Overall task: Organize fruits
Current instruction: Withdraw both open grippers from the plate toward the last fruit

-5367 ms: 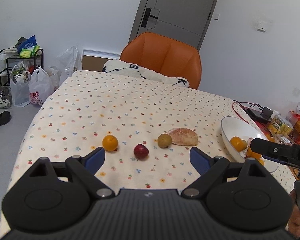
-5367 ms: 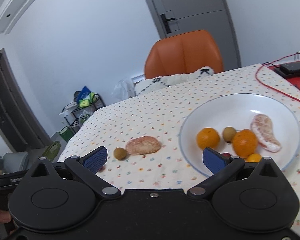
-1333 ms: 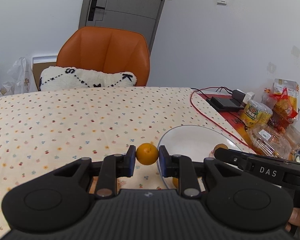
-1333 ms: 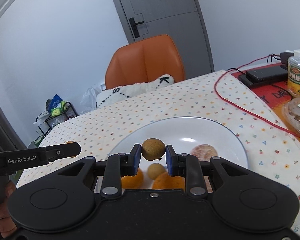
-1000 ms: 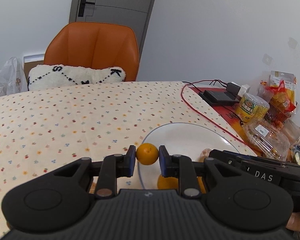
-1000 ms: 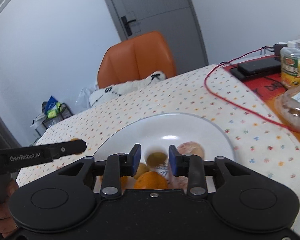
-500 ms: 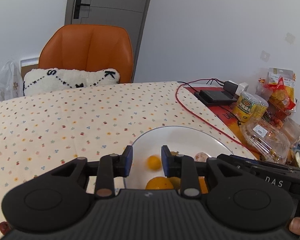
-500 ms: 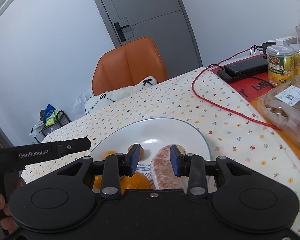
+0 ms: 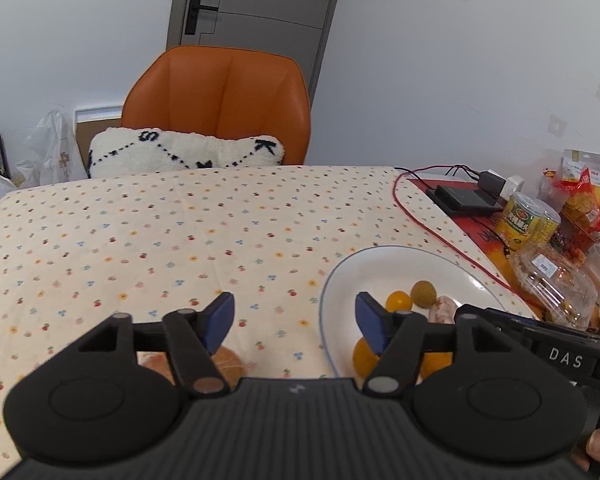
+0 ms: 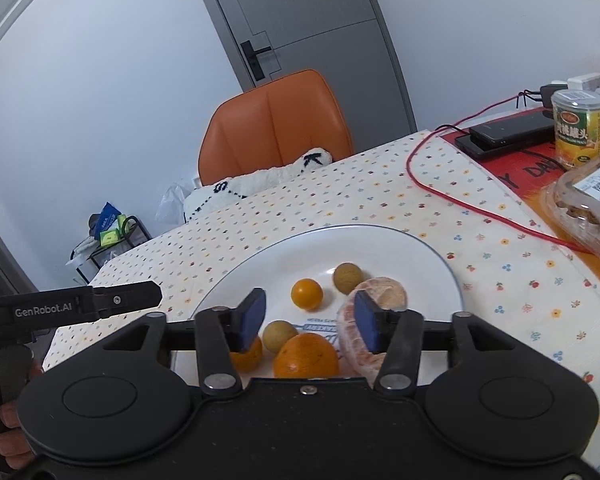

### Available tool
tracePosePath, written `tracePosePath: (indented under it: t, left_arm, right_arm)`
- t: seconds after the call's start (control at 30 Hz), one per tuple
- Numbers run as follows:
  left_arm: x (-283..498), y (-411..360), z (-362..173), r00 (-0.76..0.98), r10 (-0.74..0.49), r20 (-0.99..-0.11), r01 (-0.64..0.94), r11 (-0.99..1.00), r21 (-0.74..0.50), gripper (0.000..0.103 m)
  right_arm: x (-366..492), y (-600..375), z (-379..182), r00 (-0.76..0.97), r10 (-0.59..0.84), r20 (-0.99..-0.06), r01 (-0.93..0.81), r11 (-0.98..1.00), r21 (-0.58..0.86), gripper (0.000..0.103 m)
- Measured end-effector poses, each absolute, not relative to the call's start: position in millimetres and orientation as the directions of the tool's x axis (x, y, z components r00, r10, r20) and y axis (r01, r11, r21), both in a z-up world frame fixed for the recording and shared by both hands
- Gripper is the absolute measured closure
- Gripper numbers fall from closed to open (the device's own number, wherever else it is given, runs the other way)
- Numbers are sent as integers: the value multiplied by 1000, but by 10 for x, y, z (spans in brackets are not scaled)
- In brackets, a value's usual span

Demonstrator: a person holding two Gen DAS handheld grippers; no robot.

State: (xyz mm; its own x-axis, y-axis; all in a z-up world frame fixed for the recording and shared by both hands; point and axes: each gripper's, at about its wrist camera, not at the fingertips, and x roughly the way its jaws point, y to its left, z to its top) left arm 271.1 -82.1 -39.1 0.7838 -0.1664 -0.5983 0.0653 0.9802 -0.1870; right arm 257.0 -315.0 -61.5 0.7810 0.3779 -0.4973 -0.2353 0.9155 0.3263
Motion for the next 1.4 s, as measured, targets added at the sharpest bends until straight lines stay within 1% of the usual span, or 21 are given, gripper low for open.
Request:
tracePosePath:
  t: [0.07, 0.13, 0.2, 0.23, 0.3, 0.33, 0.4, 0.7, 0.83, 1.13, 1.33, 1.4]
  left_arm:
    - [2678, -778, -394, 784, -155, -601, 54, 982, -184, 29]
    - [2651, -737, -402, 780, -143, -609, 42, 983, -178, 25]
    - [2624, -696, -411, 775, -130, -618, 30, 985, -169, 21]
    - [2604, -671, -418, 773, -123, -622, 25, 986, -164, 20]
    - [2559, -619, -431, 773, -108, -625, 11, 987, -158, 18]
    - [2530, -590, -437, 774, -99, -626, 2, 988, -154, 17]
    - [2478, -544, -450, 775, -76, -627, -14, 990, -138, 15]
    - [2247, -284, -547, 768, -41, -639, -59, 989, -134, 14]
    - [2135, -143, -608, 772, -44, -634, -80, 983, -166, 14]
    - [1971, 92, -736, 774, -15, -633, -129, 975, -181, 15]
    - [1909, 220, -819, 775, -14, -632, -155, 965, -212, 18]
    - [1895, 242, -840, 776, -14, -630, -156, 964, -214, 22]
  right_arm:
    - [2565, -3112, -618, 775, 385, -501, -239, 913, 331, 49]
    - [2554, -3079, -614, 774, 388, -500, -243, 912, 331, 42]
    - [2534, -3043, -606, 784, 374, -496, -240, 919, 313, 26]
    - [2521, -3026, -599, 788, 368, -494, -239, 922, 305, 22]
    - [2497, -2997, -585, 794, 358, -491, -236, 926, 293, 10]
    - [2483, -2983, -577, 796, 356, -489, -237, 927, 290, 8]
    - [2455, -2959, -568, 801, 357, -481, -240, 927, 288, 0]
    - [2393, -2784, -591, 784, 379, -492, -261, 920, 293, 0]
    - [2353, -2675, -595, 775, 392, -495, -279, 916, 289, 0]
    - [2290, -2429, -594, 751, 429, -502, -331, 902, 276, 0]
    - [2228, -2216, -578, 730, 451, -513, -383, 892, 240, 0]
    - [2211, -2156, -577, 724, 461, -513, -398, 887, 235, 0]
